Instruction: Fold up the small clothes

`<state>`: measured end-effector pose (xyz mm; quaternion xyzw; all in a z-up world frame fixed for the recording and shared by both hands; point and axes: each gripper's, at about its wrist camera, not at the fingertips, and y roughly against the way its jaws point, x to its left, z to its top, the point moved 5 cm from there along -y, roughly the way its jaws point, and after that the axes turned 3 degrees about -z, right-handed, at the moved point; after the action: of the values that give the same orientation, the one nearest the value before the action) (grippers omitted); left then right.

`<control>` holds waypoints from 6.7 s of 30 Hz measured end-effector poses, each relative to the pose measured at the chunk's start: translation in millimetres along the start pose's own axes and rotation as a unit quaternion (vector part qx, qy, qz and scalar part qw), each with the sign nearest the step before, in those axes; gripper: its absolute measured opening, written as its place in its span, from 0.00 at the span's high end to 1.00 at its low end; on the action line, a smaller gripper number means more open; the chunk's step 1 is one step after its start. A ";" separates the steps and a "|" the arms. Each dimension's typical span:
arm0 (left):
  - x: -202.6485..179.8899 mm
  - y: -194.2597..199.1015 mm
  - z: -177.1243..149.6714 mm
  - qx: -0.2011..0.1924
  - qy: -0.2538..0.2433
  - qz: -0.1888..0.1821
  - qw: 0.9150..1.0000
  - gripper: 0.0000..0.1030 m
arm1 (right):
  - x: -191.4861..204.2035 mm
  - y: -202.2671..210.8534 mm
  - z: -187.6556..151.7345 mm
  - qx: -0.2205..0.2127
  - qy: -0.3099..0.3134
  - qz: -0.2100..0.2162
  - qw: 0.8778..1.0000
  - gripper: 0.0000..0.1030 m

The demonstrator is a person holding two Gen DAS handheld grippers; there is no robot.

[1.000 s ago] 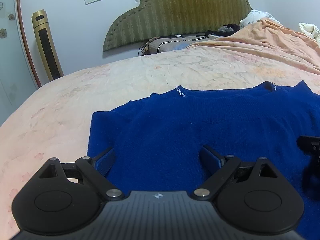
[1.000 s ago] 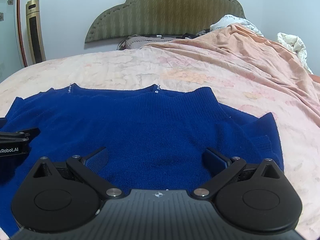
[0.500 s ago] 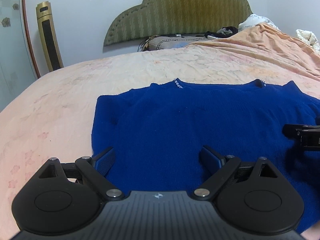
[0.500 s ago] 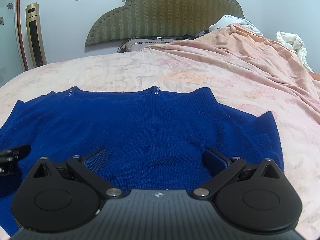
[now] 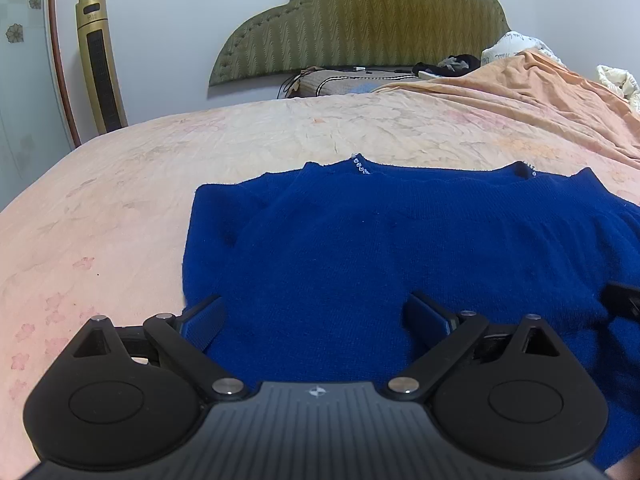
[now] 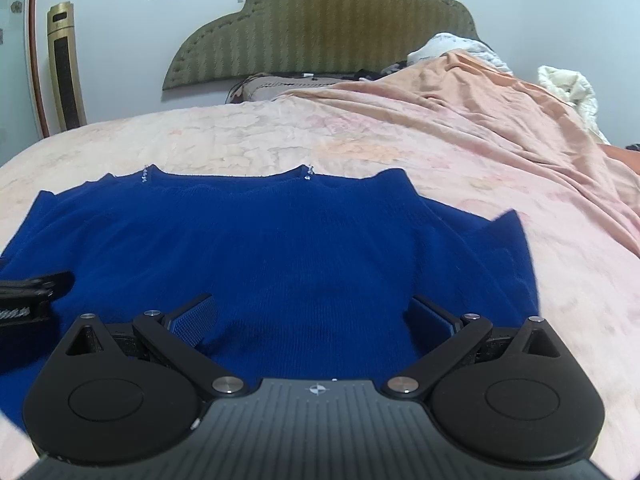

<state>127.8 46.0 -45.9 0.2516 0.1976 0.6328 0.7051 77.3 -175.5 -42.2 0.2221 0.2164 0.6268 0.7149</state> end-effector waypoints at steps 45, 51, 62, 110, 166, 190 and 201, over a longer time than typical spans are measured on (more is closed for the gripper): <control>0.5 0.3 -0.8 -0.001 0.001 -0.001 1.000 0.05 | -24.0 30.2 -35.3 0.015 0.003 0.000 1.000 0.00; 0.7 0.4 -0.9 -0.001 0.001 -0.001 1.000 0.05 | -24.2 30.3 -35.6 0.015 0.003 0.000 1.000 0.00; -0.9 45.1 -13.9 0.016 -0.018 -0.053 0.998 0.04 | -28.3 49.0 -35.6 -0.008 -0.018 -0.013 1.000 0.00; -7.3 80.0 -24.7 0.025 -0.040 -0.038 0.998 0.04 | -23.4 87.8 -56.6 -0.005 -0.023 -0.026 0.999 0.00; 20.1 91.9 -11.3 0.039 -0.053 -0.046 0.997 0.04 | 40.7 137.5 -43.5 -0.016 0.098 -0.001 0.995 0.00; 130.0 -94.8 75.6 0.164 0.162 -0.301 0.925 0.04 | 243.9 93.4 -48.9 -0.086 0.391 0.016 0.916 0.04; 88.3 -128.7 93.3 0.190 0.129 -0.307 0.924 0.86 | 272.6 56.2 -27.1 -0.092 0.376 0.045 0.921 0.54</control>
<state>296.2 114.5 -46.0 0.2242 0.4707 0.3627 0.7724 49.2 102.8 -39.4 -0.0873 0.4003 0.7126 0.5695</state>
